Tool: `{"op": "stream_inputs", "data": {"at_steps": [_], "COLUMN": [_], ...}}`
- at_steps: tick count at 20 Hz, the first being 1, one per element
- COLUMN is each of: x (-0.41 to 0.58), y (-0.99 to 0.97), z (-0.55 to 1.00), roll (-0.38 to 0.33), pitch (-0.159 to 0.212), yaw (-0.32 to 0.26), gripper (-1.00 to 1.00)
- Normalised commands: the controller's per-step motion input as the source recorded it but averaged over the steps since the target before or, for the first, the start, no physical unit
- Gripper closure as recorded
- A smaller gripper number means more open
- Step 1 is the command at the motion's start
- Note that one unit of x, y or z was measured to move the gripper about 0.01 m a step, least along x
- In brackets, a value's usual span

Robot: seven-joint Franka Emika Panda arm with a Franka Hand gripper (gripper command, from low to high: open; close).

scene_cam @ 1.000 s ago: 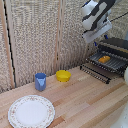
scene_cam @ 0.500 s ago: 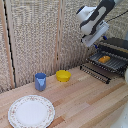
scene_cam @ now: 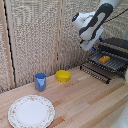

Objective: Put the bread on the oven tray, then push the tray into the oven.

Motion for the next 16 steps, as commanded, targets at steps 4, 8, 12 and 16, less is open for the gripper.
{"op": "stream_inputs", "data": {"at_steps": [4,8,12,16], "x": [0.341,0.360,0.264,0.159], "y": [0.00,0.17,0.26,0.40], "z": [-0.02,0.00,0.00,-0.01], "roll": [-0.237,-0.297,-0.348,-0.341], "pitch": [0.000,0.029,0.060,0.097], "yaw": [0.245,0.149,0.091,0.059], "gripper": [-1.00,-1.00,-1.00,-1.00]}}
